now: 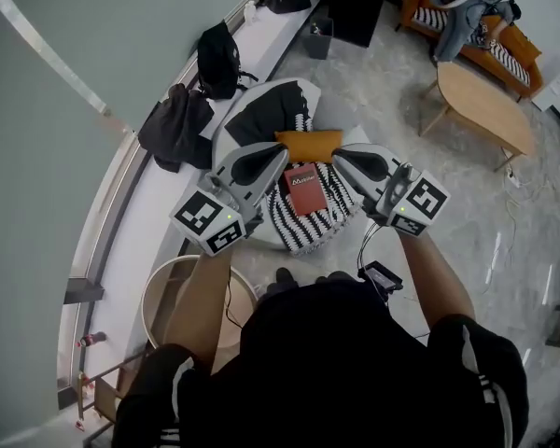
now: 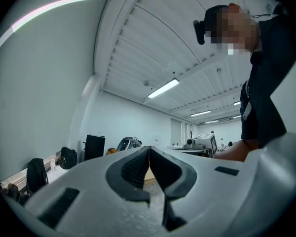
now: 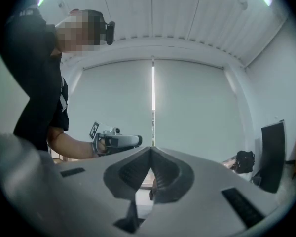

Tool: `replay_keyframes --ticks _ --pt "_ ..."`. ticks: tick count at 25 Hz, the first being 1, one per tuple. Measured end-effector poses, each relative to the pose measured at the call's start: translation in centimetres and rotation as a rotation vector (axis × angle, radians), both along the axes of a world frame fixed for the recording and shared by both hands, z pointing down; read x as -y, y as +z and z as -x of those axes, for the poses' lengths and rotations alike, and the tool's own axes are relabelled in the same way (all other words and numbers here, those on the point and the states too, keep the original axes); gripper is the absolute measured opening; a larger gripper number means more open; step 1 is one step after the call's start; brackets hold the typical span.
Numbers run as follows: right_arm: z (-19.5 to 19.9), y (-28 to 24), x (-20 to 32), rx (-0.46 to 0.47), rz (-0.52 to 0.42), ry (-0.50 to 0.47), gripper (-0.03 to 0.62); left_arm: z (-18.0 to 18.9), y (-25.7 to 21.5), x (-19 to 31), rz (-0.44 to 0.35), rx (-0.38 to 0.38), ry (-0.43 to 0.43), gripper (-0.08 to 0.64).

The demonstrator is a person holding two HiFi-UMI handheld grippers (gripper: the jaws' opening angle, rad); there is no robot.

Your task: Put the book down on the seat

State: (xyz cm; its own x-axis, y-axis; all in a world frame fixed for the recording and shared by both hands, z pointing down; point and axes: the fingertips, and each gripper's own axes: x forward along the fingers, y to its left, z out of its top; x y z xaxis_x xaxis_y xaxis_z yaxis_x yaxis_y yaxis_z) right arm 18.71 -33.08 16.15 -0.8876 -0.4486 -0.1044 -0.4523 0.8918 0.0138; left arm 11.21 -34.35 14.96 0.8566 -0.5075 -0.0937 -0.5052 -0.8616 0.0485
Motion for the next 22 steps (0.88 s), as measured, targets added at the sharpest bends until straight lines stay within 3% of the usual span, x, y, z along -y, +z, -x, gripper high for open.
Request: replay_keyframes --ticks 3,6,10,15,22 --pt "-1.6 0.1 -1.4 0.036 0.017 0.007 0.028 -0.3 0.5 -1.0 -0.001 0.001 -0.052 0.025" --pt "-3.5 0.4 -2.7 0.040 0.023 0.014 0.028 -1.0 2.4 -1.6 0.049 0.006 -0.088 0.025" --pt "-5.5 0.4 -4.3 0.044 0.016 0.002 0.028 -2.4 5.7 -2.7 0.138 0.011 -0.101 0.025" --pt "-7.1 1.5 -6.0 0.051 0.027 -0.013 0.028 -5.2 6.5 -4.9 0.130 0.029 -0.100 0.025" --pt "-8.1 2.3 -6.8 0.049 0.043 -0.043 0.028 -7.6 7.9 -5.2 0.182 0.011 -0.090 0.025"
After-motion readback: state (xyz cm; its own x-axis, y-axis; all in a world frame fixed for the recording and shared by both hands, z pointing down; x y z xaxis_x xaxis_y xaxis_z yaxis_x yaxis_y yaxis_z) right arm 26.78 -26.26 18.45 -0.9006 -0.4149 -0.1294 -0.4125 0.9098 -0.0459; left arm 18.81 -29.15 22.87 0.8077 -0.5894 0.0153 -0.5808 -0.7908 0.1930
